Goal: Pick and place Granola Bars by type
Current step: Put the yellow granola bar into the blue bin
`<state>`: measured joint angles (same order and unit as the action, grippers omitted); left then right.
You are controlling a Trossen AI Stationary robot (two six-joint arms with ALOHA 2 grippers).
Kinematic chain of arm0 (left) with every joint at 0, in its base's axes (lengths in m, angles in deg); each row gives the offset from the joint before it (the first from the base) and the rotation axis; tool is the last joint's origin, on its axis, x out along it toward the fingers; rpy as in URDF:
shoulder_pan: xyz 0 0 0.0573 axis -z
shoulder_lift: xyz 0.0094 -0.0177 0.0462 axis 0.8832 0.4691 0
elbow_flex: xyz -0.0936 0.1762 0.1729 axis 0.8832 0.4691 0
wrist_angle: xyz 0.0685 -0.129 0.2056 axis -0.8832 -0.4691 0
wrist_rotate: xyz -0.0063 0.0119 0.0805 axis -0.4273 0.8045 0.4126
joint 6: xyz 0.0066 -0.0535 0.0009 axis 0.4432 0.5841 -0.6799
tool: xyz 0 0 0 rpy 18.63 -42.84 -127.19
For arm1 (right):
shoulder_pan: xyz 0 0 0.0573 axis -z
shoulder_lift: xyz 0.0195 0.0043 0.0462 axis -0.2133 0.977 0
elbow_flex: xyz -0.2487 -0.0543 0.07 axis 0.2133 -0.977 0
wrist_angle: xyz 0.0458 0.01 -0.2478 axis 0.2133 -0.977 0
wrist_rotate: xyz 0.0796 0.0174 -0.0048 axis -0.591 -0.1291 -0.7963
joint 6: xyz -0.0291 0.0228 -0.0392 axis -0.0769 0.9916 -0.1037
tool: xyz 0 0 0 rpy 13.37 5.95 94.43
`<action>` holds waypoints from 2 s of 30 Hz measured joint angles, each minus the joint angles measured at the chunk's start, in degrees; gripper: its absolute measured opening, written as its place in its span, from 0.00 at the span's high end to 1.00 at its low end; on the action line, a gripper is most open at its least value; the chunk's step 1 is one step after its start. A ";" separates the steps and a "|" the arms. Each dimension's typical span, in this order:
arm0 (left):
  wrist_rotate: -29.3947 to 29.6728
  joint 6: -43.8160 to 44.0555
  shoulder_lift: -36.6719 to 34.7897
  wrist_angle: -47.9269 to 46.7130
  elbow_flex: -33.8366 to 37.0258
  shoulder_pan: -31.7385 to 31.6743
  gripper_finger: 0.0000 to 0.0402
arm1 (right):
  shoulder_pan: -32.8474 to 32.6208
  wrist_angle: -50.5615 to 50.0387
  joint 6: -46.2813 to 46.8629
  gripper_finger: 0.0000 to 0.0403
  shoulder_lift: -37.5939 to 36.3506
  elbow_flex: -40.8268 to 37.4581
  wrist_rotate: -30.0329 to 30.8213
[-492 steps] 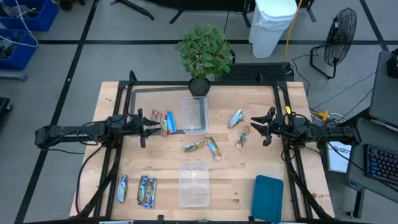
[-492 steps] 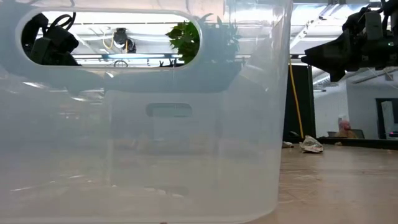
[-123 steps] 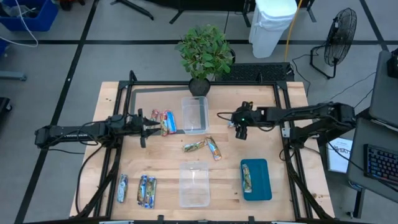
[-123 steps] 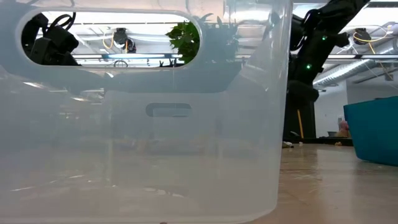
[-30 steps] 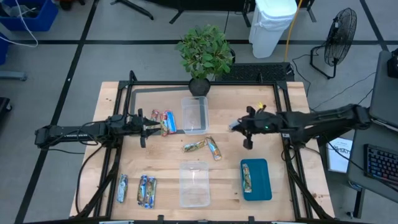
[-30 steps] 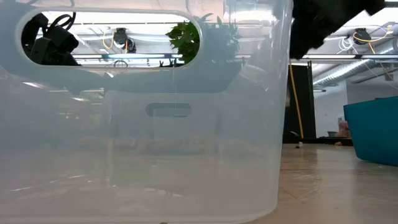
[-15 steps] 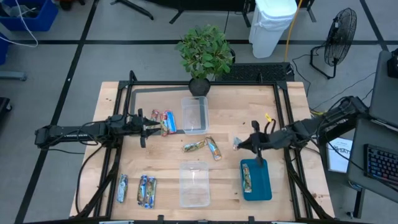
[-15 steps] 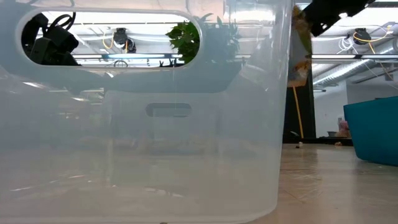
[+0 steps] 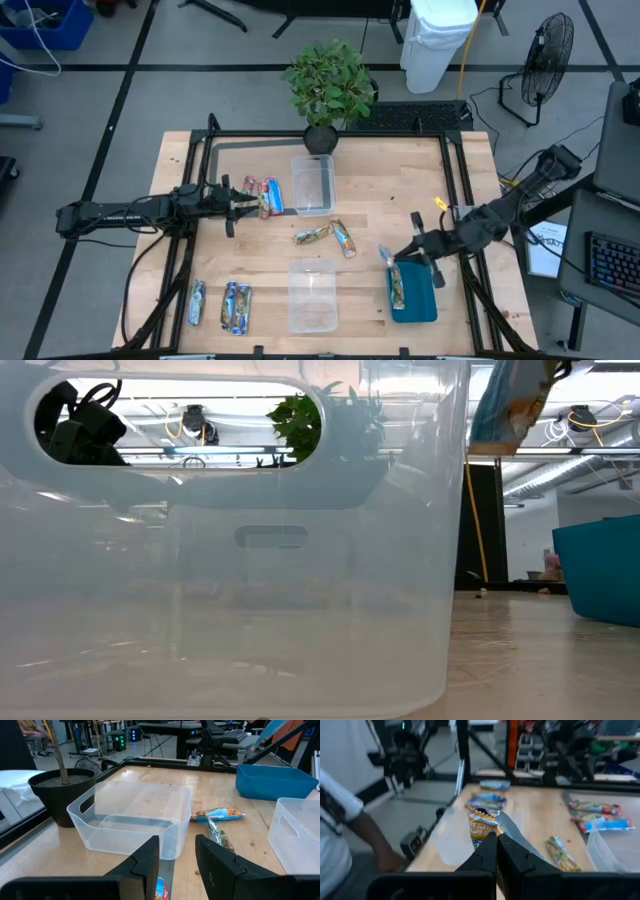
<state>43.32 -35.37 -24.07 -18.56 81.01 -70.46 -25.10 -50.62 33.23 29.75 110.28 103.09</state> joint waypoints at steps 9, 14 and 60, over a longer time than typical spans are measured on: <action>0.00 0.00 0.02 0.00 0.00 -0.02 0.67 | -4.20 16.30 3.41 1.00 -3.78 -6.88 2.60; 0.00 0.00 0.00 -0.01 0.01 -0.02 0.67 | -6.99 20.05 7.20 1.00 -3.89 -7.87 8.86; 0.00 0.00 0.01 -0.01 0.00 -0.01 0.67 | -13.43 -26.45 5.59 1.00 -27.66 0.67 40.08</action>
<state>43.32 -35.37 -24.06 -18.57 81.01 -70.47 -38.53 -77.07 38.82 2.09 110.95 143.17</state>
